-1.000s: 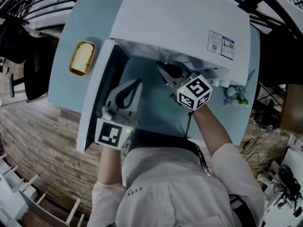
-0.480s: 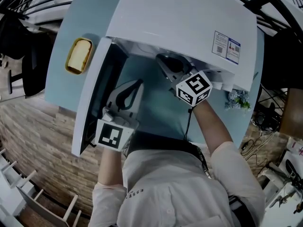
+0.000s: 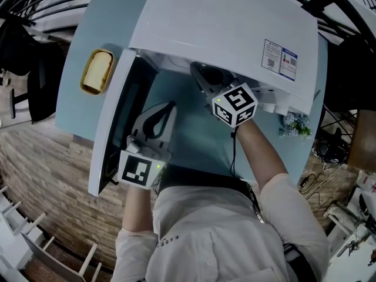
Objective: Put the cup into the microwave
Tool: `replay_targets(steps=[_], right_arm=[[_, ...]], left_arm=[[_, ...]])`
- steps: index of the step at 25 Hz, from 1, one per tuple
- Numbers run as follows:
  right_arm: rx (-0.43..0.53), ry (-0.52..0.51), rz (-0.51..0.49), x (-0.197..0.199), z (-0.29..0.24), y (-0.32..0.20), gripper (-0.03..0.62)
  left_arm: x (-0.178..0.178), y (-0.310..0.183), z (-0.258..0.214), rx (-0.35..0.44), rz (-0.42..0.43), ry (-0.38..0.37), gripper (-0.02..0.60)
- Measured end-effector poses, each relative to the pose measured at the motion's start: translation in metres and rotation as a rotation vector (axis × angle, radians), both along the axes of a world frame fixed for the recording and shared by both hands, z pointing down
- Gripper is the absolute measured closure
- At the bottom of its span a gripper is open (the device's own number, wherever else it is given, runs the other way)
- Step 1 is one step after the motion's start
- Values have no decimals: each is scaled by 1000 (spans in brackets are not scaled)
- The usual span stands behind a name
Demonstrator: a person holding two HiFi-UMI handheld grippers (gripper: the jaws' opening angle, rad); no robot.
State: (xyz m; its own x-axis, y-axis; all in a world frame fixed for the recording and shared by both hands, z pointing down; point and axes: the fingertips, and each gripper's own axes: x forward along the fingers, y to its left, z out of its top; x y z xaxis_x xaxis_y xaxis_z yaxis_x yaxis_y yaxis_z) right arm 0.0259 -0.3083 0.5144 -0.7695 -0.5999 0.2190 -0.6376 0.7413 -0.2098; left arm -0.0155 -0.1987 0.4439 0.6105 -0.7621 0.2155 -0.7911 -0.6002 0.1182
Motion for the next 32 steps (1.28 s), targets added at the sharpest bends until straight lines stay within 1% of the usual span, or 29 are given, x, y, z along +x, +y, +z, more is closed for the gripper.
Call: replay_targets(steps=[2,3,4,5,9,13,18,21,26,29,30,32], right_arm=[[-9,7,-1,-2,2,1,571],[-23,5,-4,-3,4,2,553],[-37,0,-5,-4,7,3,508],[-46,-3,-4,-4,8,4,479],[-38,20,27,2,12,6,471],[-3,55,61,11,7,9,470],[-21,29,121,29,-9,16,453],[-9,42,139,37,-22,28,453],[24,32,148,34,-56,53,453],[60,16,188,33,-87,69,455],[73,14,202,33,-98,75,466],[94,6,229,31,-118,87,520]], left_arm=[[-1,-1,0,-2,-8,1,580],[-2,-2,0,-1,-12,3,580],[-2,-3,-1,1,-16,6,580],[-3,-3,-1,2,-18,9,580],[-3,-1,1,-3,-14,2,580],[-3,-1,1,2,-10,9,580],[1,0,-12,32,16,1,580],[1,1,-24,54,32,-14,580],[3,8,-47,99,86,-42,580],[2,16,-66,111,105,-27,580],[1,19,-74,115,110,-17,580],[-2,24,-88,129,122,-6,580]])
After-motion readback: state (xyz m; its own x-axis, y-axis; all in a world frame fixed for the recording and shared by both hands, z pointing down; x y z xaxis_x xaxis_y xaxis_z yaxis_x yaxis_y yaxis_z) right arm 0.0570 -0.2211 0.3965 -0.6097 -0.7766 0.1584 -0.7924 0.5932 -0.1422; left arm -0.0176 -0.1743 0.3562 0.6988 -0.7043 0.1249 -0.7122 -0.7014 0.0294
